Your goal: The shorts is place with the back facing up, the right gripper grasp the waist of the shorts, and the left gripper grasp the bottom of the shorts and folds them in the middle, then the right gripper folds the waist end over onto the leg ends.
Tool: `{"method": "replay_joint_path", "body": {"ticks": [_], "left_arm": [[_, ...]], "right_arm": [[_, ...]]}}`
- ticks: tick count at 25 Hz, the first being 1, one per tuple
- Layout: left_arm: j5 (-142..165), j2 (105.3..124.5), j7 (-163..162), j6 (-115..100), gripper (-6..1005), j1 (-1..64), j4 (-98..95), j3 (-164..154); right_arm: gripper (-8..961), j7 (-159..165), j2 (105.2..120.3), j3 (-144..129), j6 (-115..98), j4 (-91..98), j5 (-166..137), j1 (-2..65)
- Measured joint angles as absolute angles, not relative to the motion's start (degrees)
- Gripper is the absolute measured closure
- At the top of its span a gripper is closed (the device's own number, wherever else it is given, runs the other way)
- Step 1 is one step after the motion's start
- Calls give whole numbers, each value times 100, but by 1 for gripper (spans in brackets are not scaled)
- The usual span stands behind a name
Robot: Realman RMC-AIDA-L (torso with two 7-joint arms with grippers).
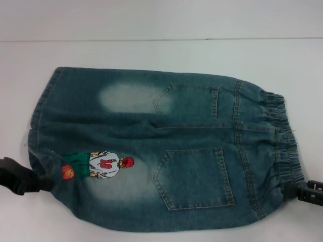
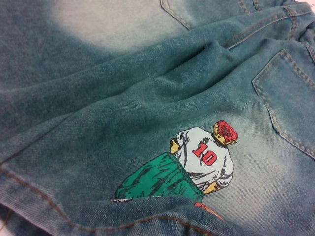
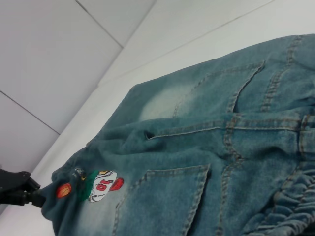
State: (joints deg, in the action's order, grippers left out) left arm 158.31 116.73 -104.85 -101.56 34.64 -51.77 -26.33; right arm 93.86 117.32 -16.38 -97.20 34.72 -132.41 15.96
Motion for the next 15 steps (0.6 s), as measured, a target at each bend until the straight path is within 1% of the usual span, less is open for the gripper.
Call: {"method": "replay_joint_path", "body": {"ticks": [5,15], "left_arm": [[15829,11680,-10485,-10162,921,3464,-5176,-2636],[15828,11667,-10485,-10139,920,3454,-5106,-2625]], "right_arm": [[401,9438,11724,-1634,-9623,3481,-13243,1603],[623,9462,11673,-1634,-9583,3489,-13236,1611]]}}
